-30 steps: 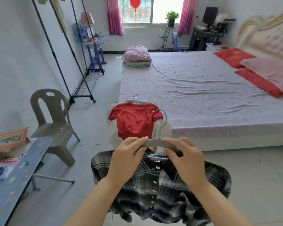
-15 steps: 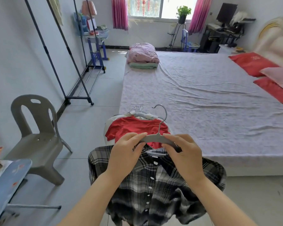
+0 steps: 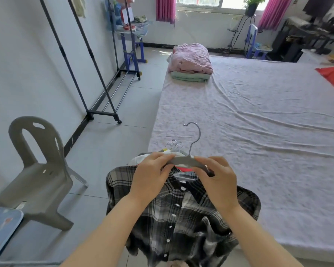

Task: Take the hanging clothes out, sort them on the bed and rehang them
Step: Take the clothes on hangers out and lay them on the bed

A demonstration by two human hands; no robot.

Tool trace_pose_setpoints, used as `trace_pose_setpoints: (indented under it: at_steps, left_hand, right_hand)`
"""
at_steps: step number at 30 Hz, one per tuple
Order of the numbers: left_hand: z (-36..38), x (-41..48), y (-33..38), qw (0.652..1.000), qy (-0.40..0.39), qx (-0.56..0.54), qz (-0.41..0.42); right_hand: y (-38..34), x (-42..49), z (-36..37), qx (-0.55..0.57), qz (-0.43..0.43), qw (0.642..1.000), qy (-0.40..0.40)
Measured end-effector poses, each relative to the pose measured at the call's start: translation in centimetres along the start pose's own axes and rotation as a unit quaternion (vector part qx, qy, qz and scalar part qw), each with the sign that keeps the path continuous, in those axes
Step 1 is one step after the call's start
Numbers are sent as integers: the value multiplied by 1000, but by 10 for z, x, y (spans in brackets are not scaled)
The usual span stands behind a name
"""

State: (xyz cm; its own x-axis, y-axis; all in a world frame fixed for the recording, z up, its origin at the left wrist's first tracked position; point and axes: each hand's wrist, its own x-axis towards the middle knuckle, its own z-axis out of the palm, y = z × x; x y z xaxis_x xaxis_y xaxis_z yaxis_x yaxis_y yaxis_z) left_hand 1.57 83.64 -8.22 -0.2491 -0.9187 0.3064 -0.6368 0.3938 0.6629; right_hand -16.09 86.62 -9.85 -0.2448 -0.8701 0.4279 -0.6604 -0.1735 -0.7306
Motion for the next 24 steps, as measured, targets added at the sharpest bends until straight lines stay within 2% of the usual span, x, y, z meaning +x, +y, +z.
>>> trace_pose_setpoints:
  at_steps: [7, 10, 13, 17, 24]
  left_hand:
    - [48, 99, -43, 994, -49, 50, -78]
    - [64, 127, -66, 984, -81, 89, -129]
    - [77, 138, -83, 970, -121, 112, -179]
    - [91, 131, -104, 952, -174, 141, -210]
    - [98, 123, -112, 926, -262, 170, -213]
  right_hand:
    - [66, 92, 54, -1, 43, 997, -66]
    - [94, 124, 88, -62, 75, 984, -151]
    - [123, 144, 114, -149, 129, 946, -257]
    - [146, 131, 126, -173, 170, 908, -342]
    - [152, 86, 103, -195, 207, 873, -395]
